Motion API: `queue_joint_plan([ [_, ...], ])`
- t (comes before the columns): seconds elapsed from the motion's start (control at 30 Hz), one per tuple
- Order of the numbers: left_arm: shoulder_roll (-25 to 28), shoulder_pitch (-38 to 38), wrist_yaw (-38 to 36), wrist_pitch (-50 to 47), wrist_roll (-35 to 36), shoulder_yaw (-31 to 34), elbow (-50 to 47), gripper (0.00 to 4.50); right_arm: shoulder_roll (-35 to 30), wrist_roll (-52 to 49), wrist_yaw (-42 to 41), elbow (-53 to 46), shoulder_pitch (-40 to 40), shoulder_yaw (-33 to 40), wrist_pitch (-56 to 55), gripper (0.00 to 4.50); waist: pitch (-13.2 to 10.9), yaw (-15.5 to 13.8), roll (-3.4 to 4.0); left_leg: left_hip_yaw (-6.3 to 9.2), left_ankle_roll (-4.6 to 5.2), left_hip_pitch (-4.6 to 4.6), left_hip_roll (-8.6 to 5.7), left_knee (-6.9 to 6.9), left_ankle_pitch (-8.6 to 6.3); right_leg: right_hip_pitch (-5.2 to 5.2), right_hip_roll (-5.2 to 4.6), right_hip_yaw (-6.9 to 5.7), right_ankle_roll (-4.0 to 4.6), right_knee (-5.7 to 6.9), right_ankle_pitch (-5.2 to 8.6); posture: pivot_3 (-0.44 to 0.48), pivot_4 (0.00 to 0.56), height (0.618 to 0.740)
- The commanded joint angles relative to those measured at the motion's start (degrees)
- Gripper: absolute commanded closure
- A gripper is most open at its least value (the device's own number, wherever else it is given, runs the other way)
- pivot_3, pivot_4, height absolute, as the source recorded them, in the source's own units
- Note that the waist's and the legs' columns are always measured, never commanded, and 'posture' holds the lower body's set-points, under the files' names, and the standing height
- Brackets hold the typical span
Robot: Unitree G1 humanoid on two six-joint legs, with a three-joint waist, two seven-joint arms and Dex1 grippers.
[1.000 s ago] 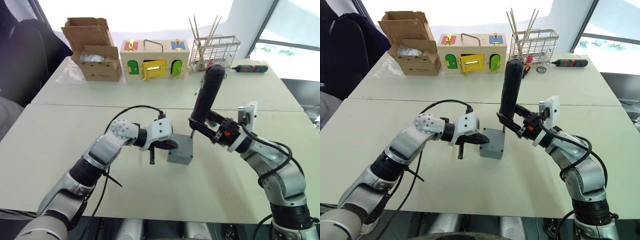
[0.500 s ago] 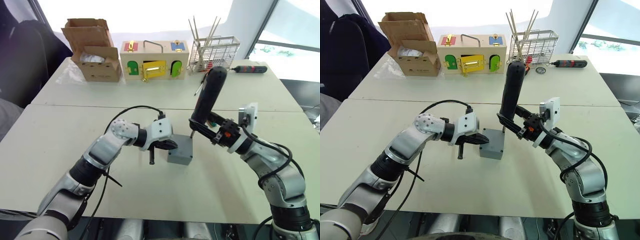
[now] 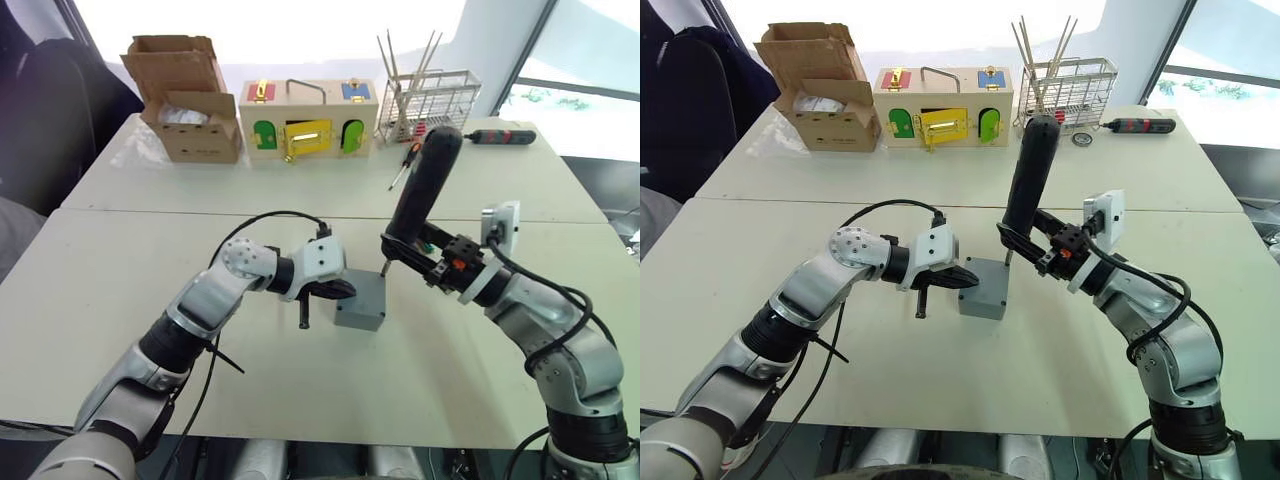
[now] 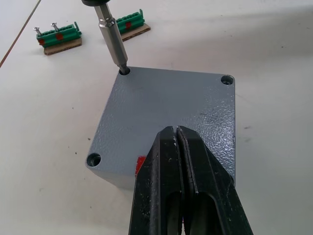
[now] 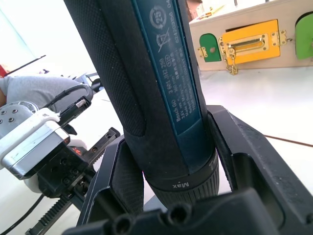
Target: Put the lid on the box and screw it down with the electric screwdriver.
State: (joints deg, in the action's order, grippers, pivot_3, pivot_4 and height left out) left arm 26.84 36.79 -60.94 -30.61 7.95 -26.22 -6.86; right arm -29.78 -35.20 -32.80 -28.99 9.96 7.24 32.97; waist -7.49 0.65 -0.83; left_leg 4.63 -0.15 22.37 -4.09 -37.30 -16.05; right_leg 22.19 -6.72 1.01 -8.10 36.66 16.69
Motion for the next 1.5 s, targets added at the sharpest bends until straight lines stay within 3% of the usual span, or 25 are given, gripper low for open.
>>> queue_joint_plan([
  [0.03,0.1,-0.1,0.0,-0.4,-1.3,-1.3,0.8,4.5,-0.2,-0.7,-1.3,0.4,-2.9,-3.4,2.9,2.73,0.0,0.0,0.0,0.0,0.0,0.0,0.0,0.0,0.0,0.0,0.0,0.0,0.0,0.0,0.0,0.0,0.15,0.73],
  [0.33,-0.1,-0.3,0.2,-0.4,-1.7,-1.7,1.0,4.5,0.3,6.1,-2.0,7.0,-5.8,-6.4,-3.1,2.73,0.0,0.0,-0.03,0.0,-0.01,-0.11,0.01,0.01,0.01,-0.19,0.02,-0.01,0.0,-0.12,0.0,0.0,0.15,0.73],
  [0.5,-0.1,-0.3,0.1,-0.6,-1.8,-1.6,0.9,4.5,0.8,6.1,-1.8,7.5,-5.3,-6.5,-3.7,2.73,0.0,0.0,-0.02,0.04,0.04,-0.92,0.02,0.27,-0.04,-0.97,0.01,-0.09,0.0,-0.59,0.01,0.0,0.15,0.73],
  [1.1,-0.1,-0.2,0.0,-0.7,-2.0,-1.3,1.3,4.5,0.9,6.2,-2.0,7.5,-5.5,-6.0,-3.8,2.73,0.0,0.0,-0.02,0.08,0.04,-0.94,0.03,0.28,-0.05,-0.95,-0.06,-0.07,0.02,-0.63,0.02,0.0,0.15,0.73],
  [1.3,-0.7,-0.5,0.3,-0.8,-1.6,-0.9,2.2,4.5,-0.3,3.7,-1.1,5.3,-1.3,-2.1,-2.7,2.73,0.0,-0.1,0.04,0.09,0.04,-0.9,0.03,0.28,-0.05,-0.93,-0.07,-0.05,0.02,-0.66,0.02,0.0,0.15,0.73],
  [1.5,-1.4,-0.7,0.5,0.2,-1.7,0.0,4.1,4.5,-5.7,-9.6,-0.2,-0.6,7.2,7.1,6.9,2.73,-0.4,-0.5,0.27,0.13,0.04,-0.37,-0.02,0.22,-0.05,-0.68,-0.12,-0.07,0.03,-0.64,-0.01,0.0,0.15,0.73],
])
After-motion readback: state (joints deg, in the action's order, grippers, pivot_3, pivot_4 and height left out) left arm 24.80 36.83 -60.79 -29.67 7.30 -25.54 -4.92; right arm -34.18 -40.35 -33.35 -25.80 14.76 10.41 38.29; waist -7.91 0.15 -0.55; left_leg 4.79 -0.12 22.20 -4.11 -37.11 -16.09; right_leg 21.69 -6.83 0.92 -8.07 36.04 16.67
